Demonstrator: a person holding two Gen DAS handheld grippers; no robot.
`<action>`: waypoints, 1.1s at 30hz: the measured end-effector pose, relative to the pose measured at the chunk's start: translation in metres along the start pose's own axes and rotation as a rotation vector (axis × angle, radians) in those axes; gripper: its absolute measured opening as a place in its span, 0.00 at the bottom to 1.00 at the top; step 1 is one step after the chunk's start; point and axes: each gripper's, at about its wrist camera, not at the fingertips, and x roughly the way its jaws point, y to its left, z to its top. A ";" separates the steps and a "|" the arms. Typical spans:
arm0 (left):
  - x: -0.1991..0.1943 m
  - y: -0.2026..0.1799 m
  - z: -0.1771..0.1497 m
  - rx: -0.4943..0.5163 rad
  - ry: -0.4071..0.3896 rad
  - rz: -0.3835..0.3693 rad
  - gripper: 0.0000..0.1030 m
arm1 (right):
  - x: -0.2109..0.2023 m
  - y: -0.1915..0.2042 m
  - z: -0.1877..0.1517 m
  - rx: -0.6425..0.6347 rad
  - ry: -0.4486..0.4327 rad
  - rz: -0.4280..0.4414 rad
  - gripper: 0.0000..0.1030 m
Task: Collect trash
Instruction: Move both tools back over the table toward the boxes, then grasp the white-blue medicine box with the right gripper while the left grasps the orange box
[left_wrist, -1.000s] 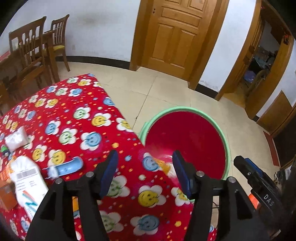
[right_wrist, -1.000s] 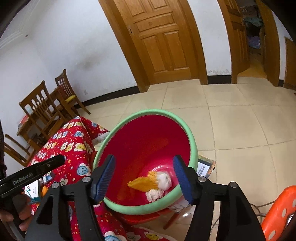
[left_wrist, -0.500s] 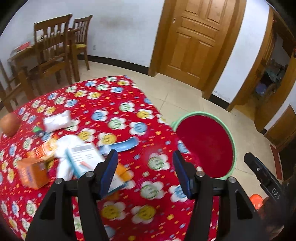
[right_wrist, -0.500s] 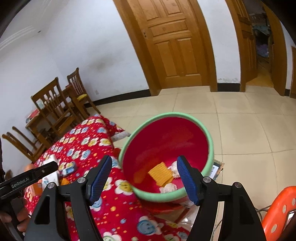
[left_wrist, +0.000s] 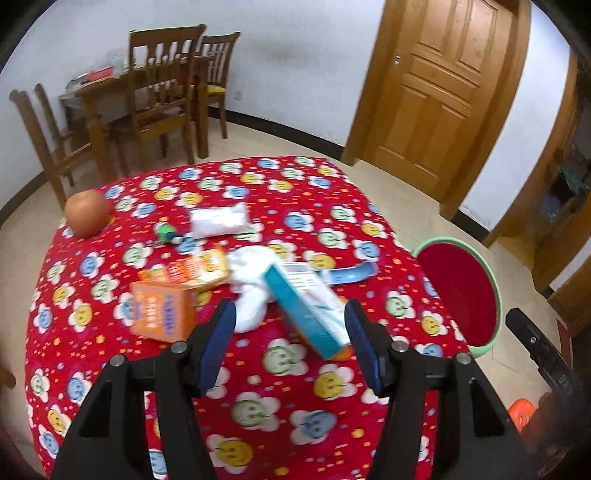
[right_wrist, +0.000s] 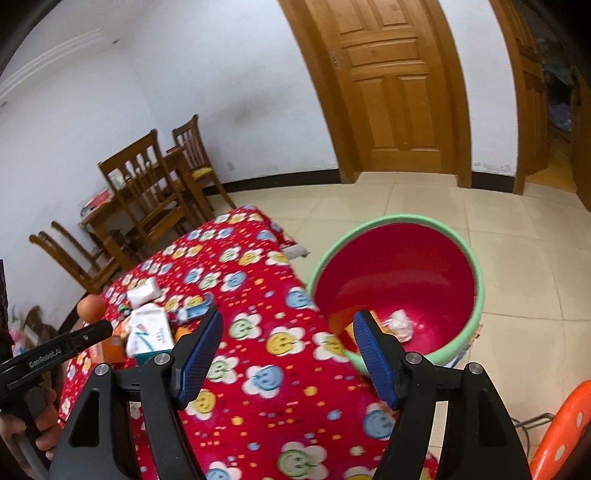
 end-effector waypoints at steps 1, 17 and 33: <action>-0.001 0.006 -0.001 -0.007 -0.002 0.009 0.59 | 0.002 0.004 0.000 -0.005 0.004 0.006 0.72; -0.010 0.087 -0.017 -0.131 -0.006 0.142 0.60 | 0.044 0.080 -0.009 -0.111 0.104 0.140 0.73; 0.032 0.091 -0.018 -0.122 0.055 0.115 0.63 | 0.091 0.123 -0.021 -0.197 0.216 0.173 0.75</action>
